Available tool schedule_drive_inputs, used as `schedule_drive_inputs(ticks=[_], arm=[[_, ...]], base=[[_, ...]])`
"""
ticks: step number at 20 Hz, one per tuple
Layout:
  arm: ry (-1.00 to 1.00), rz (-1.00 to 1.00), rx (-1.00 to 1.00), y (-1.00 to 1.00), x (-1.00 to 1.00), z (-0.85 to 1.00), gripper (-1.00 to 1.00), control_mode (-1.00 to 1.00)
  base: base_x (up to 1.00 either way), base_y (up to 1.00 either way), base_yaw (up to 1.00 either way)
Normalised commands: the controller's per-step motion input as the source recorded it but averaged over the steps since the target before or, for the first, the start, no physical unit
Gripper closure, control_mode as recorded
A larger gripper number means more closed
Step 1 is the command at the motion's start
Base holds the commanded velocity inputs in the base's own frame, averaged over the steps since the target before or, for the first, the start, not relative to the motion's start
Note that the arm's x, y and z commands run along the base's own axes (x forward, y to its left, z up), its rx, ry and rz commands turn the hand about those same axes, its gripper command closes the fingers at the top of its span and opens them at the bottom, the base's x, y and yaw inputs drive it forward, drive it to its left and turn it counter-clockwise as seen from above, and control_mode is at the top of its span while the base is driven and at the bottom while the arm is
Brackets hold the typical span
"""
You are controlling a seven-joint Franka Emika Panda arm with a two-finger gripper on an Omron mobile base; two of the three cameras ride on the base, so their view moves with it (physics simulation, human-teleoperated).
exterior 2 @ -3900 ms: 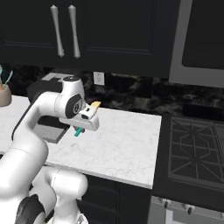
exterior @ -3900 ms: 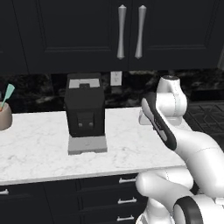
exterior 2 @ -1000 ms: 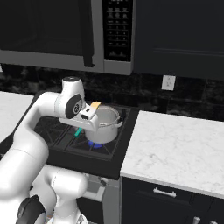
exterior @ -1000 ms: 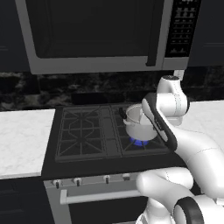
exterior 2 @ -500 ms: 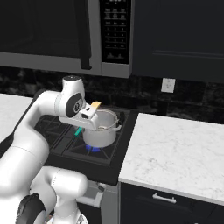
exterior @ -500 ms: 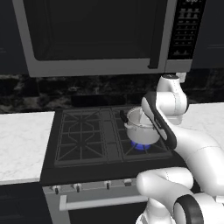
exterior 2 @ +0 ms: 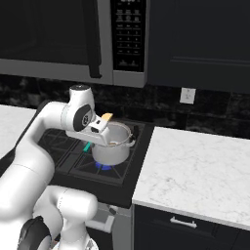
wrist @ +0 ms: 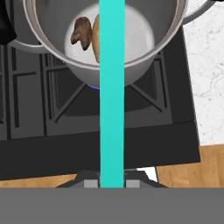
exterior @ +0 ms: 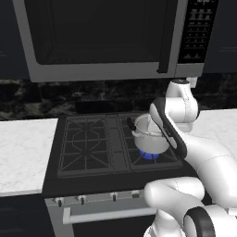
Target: Put the mushroom and sweet potato in the pot. Retrieve the spatula and lightly stir the vegetables in the pot.
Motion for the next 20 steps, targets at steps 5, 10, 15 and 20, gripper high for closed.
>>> schedule_drive_inputs(ticks=[5,10,15,20], arm=[[0.01,0.01,0.00,-0.05,0.07,0.00,1.00,-1.00],[0.02,0.00,-0.15,-0.20,0.14,-0.10,1.00,-1.00],[0.07,0.06,-0.40,-0.33,0.13,-0.09,1.00,-1.00],[0.09,0.22,-0.22,-0.22,0.01,0.26,1.00,-1.00]], base=[[0.00,0.00,0.00],[0.00,0.00,0.00],[0.00,0.00,0.00],[0.00,0.00,0.00]])
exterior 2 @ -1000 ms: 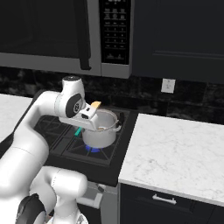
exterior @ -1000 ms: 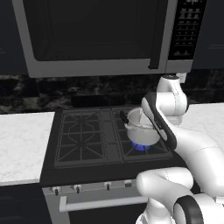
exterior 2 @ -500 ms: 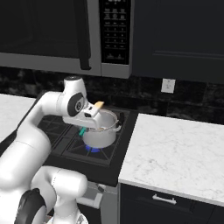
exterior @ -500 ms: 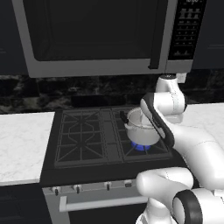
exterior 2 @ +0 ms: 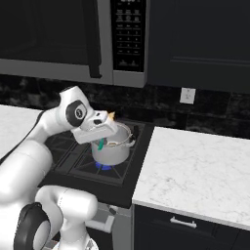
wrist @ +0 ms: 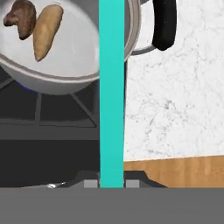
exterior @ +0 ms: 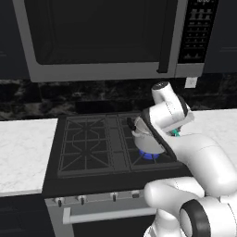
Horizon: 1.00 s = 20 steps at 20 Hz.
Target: Put the mushroom and sweet potato in the pot. Retrieve the spatula and lightly stir the vegetables in the pot.
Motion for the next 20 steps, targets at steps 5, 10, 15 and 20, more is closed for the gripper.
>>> schedule_drive_inputs(ticks=[5,10,15,20], arm=[[0.19,0.34,-0.11,-0.09,0.00,0.15,1.00,-1.00],[0.25,0.26,-0.29,-0.26,0.05,-0.01,1.00,-1.00],[0.17,0.20,-0.22,-0.11,0.29,0.03,1.00,-1.00],[0.19,0.31,-0.26,-0.19,0.17,0.02,1.00,-1.00]], base=[[0.00,0.00,0.00],[0.00,0.00,0.00],[0.00,0.00,0.00],[0.00,0.00,0.00]])
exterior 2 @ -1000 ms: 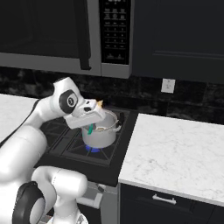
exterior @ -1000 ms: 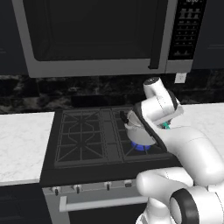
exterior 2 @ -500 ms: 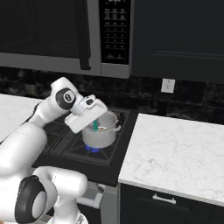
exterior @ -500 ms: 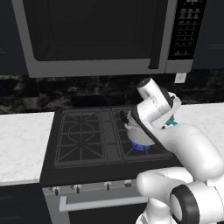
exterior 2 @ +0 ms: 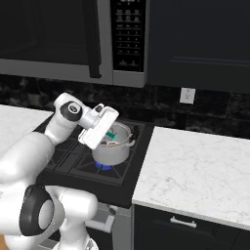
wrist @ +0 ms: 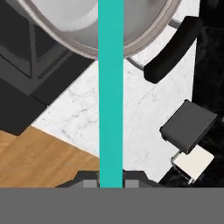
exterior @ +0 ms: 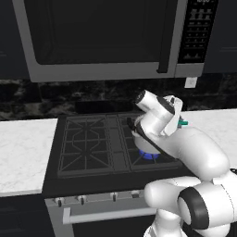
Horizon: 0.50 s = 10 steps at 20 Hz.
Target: Put the mushroom and sweet potato in the pot. Retrieve the spatula and lightly stir the vegetables in the pot.
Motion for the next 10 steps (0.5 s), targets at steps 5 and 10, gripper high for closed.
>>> schedule_drive_inputs(ticks=[5,10], arm=[[0.25,0.28,-0.24,-0.06,0.11,0.00,1.00,-1.00],[0.20,0.28,-0.17,0.00,0.11,0.10,1.00,-1.00]], base=[[0.00,0.00,0.00],[0.00,0.00,0.00]])
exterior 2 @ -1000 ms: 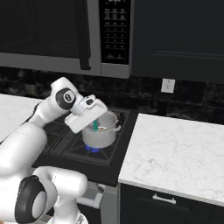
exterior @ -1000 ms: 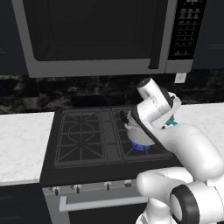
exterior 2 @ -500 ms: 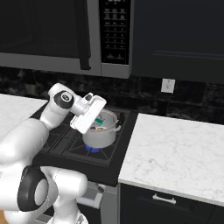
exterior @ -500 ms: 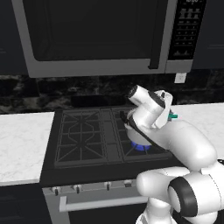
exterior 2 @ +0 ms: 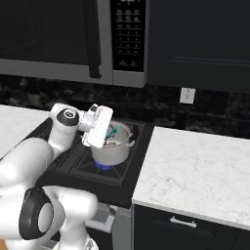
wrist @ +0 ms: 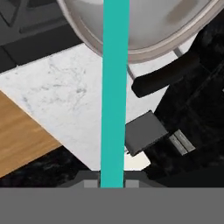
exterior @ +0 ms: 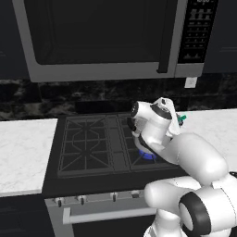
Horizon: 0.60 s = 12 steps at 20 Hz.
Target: Put the mushroom and sweet potato in the pot. Retrieve the spatula and lightly stir the vegetables in the pot.
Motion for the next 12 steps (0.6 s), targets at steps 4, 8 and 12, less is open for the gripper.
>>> schedule_drive_inputs(ticks=[4,8,12], arm=[[0.19,0.19,-0.14,0.00,0.38,0.05,1.00,-1.00],[0.22,0.08,-0.19,0.00,0.36,0.00,1.00,-1.00],[0.01,0.00,-0.19,0.00,0.63,-0.07,1.00,-1.00]], base=[[0.00,0.00,0.00],[0.00,0.00,0.00],[0.00,0.00,0.00]])
